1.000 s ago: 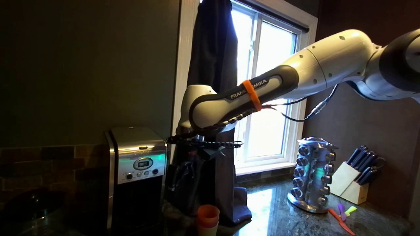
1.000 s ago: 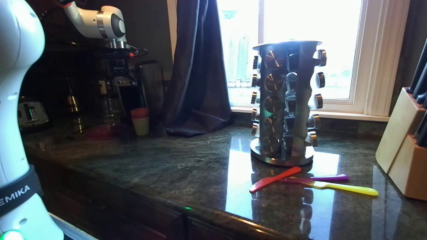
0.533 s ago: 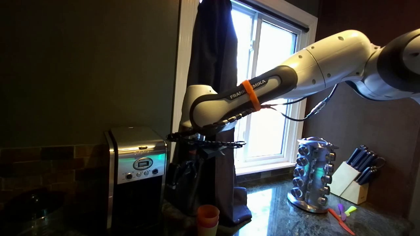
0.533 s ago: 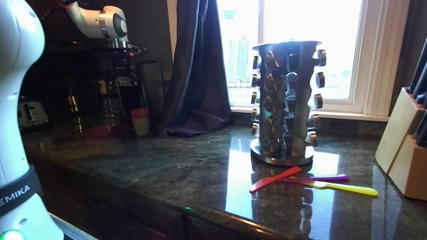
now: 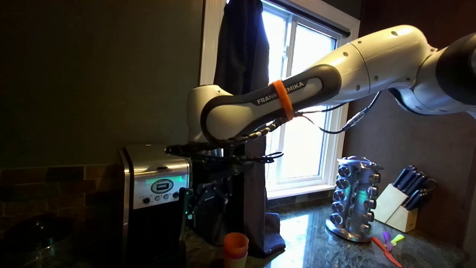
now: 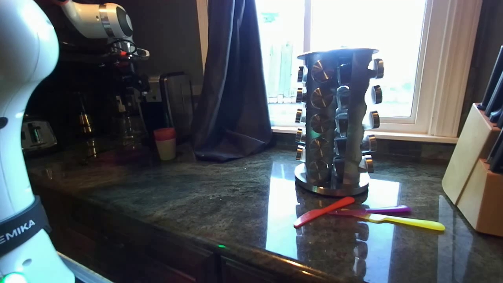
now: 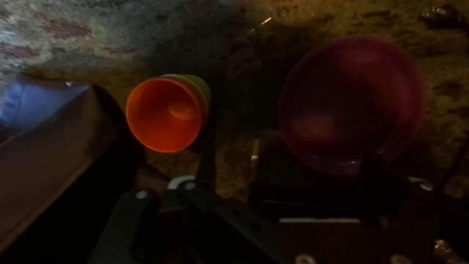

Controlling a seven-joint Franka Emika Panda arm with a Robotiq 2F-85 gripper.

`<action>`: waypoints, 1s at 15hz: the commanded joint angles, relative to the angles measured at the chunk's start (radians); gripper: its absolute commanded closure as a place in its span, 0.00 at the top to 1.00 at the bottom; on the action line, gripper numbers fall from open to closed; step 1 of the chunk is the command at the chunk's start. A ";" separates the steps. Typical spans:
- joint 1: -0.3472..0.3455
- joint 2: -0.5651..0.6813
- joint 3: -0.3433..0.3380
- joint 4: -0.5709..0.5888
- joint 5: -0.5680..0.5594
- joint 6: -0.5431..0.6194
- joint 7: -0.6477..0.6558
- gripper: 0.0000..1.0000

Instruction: Turn the knob on the left side of the coffee maker in an anti-clockwise direction

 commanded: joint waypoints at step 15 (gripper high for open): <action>0.359 0.617 -0.117 0.909 -0.466 -0.848 -0.072 1.00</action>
